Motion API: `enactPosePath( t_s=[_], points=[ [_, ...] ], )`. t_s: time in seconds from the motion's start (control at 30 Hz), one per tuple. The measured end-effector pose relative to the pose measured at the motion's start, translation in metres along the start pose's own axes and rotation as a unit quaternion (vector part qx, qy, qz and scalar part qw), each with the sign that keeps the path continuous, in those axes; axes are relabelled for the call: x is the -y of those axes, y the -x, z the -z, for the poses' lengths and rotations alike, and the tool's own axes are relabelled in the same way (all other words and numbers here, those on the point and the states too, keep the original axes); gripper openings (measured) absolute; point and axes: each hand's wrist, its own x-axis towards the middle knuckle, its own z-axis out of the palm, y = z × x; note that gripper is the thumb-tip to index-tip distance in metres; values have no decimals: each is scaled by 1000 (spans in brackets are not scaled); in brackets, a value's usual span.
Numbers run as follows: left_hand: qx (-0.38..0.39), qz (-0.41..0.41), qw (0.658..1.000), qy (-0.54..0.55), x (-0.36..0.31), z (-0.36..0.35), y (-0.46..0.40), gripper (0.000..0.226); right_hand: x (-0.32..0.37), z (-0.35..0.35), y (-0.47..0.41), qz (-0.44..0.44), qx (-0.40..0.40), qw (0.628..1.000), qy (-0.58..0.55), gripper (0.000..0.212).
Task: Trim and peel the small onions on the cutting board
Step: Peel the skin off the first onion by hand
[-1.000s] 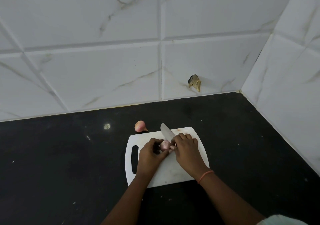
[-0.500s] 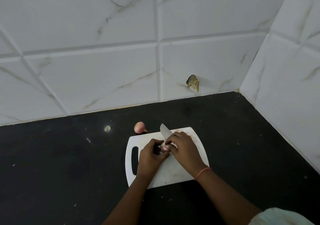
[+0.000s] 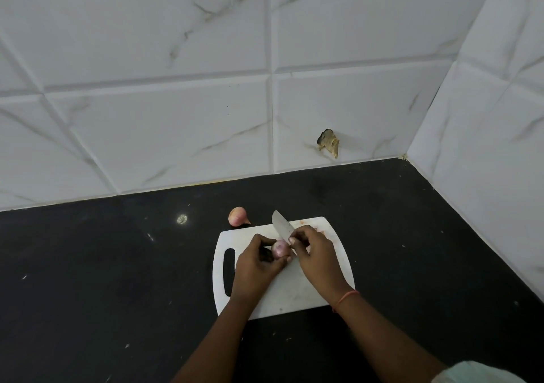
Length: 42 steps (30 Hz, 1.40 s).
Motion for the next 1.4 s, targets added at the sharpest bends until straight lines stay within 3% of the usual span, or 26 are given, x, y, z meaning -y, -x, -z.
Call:
enactPosePath(
  t_s=[0.1,0.23,0.37,0.5,0.63,0.87,0.93,1.1,1.23,1.4],
  points=[
    [-4,4,1000,-7,0,-1,0,26,6,-5,7,29,12,999,35,16],
    [-8,5,1000,-22,1,0,0,33,8,-9,10,52,10,996,78,6],
    [-5,-36,999,-26,1,0,0,40,7,-8,7,23,21,999,43,13],
    [2,-73,997,-30,3,1,-1,33,5,-8,6,5,23,999,28,22],
    [-2,-57,998,4,1,0,-1,33,1,-3,4,19,-25,998,54,10],
    [-9,-28,999,28,3,0,0,39,-13,9,3,-6,-85,995,55,5],
    [-6,-25,999,27,4,0,0,40,-13,11,3,-4,-90,993,74,12],
    [0,-30,999,36,2,0,0,33,11,-1,13,19,-11,999,33,29],
    [-3,-30,999,38,2,0,0,33,13,-6,10,43,-5,994,95,7],
    [8,-38,999,24,4,-1,-1,38,9,6,6,14,-60,991,117,10]
  ],
)
